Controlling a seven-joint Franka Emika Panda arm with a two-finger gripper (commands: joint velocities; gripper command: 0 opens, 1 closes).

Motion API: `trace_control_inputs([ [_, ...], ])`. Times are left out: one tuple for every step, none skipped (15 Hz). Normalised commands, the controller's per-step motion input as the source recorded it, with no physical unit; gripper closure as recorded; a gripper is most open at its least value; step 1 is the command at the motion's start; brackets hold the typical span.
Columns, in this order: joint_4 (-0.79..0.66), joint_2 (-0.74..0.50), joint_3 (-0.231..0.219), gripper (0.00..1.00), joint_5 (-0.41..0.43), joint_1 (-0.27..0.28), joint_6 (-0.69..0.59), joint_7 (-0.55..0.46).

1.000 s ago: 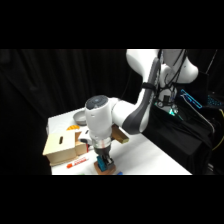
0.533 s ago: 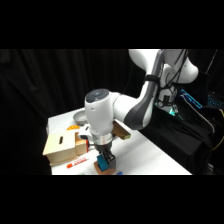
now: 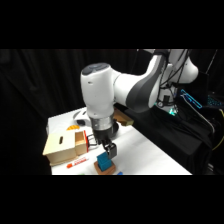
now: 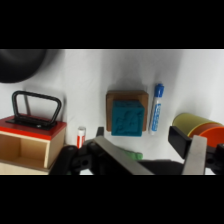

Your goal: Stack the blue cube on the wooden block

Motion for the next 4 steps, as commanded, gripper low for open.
trace_control_inputs([
  [-0.09,-0.34,0.072,0.0,0.161,-0.056,-0.26,-0.17],
  [-0.07,-0.31,0.079,0.0,0.188,-0.076,-0.25,-0.19],
  [-0.05,-0.27,0.1,0.0,0.239,-0.102,-0.25,-0.26],
  [-0.03,-0.23,0.137,0.0,0.337,-0.143,-0.27,-0.35],
])
